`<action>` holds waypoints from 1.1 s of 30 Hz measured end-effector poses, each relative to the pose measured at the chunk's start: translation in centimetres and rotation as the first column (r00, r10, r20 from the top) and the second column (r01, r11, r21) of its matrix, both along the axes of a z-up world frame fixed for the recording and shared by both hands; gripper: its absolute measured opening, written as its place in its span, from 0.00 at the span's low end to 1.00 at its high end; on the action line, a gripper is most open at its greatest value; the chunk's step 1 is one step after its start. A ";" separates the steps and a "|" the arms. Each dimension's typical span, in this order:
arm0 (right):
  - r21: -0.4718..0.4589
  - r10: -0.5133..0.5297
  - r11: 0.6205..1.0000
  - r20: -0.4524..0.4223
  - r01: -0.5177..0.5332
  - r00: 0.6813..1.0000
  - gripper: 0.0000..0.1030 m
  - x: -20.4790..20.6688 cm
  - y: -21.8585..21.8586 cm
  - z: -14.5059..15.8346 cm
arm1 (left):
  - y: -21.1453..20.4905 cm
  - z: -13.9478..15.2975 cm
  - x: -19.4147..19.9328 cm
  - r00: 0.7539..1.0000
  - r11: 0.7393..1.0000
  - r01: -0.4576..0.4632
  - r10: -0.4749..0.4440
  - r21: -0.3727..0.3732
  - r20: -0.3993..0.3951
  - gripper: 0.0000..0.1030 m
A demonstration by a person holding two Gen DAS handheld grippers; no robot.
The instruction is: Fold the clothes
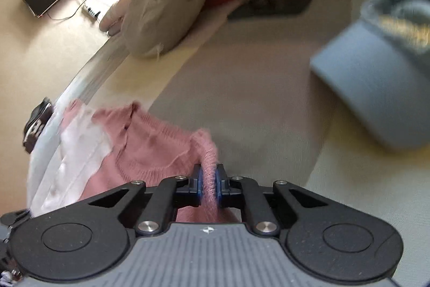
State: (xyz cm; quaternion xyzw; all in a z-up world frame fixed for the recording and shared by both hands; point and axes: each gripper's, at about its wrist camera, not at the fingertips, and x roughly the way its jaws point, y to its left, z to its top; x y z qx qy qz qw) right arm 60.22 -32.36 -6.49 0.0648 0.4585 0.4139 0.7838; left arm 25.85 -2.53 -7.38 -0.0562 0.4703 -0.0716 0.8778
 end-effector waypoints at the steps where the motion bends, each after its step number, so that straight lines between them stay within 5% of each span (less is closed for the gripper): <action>1: -0.005 -0.011 1.000 -0.001 0.011 1.000 0.13 0.5 0.0 -0.1 | -0.1 0.0 0.0 1.000 1.000 0.000 0.000 0.005 -0.001 0.99; 5: 0.012 -0.054 0.998 -0.037 0.054 0.998 0.13 1.1 -0.4 -1.3 | -0.1 0.3 -0.6 1.000 1.000 0.004 -0.004 0.012 -0.008 0.99; 7: 0.027 -0.109 0.994 -0.065 0.111 0.992 0.21 0.9 -1.2 -1.1 | 0.3 0.8 -0.6 1.000 1.000 -0.016 0.016 0.004 -0.006 0.99; 10: -0.012 -0.151 0.989 0.012 0.151 0.989 0.36 -0.8 -1.6 1.0 | 1.1 1.6 -0.6 0.999 0.999 -0.045 0.045 -0.007 0.010 0.99; 19: 0.008 0.000 1.000 0.109 -0.001 0.994 0.46 -3.9 4.8 5.3 | 0.8 2.7 0.6 0.998 1.000 0.012 -0.014 0.021 0.066 0.99; 25: -0.174 0.047 0.985 0.214 -0.009 0.976 0.47 -3.9 11.9 3.3 | 1.4 1.7 0.0 0.996 0.999 0.053 -0.052 -0.002 0.068 0.99; 30: -0.390 0.190 0.919 0.291 -0.065 0.938 0.59 -5.0 16.7 1.4 | 3.3 1.2 -1.0 0.995 0.996 0.075 -0.072 -0.045 0.068 0.99; 32: -0.455 0.238 0.887 0.307 -0.077 0.921 0.56 -5.6 17.9 1.0 | 4.3 1.1 -1.2 0.995 0.995 0.074 -0.070 -0.065 0.070 0.99; 33: -0.459 0.225 0.886 0.313 -0.060 0.923 0.28 -5.6 18.1 1.1 | 4.9 1.1 -1.2 0.995 0.994 0.074 -0.069 -0.076 0.073 0.99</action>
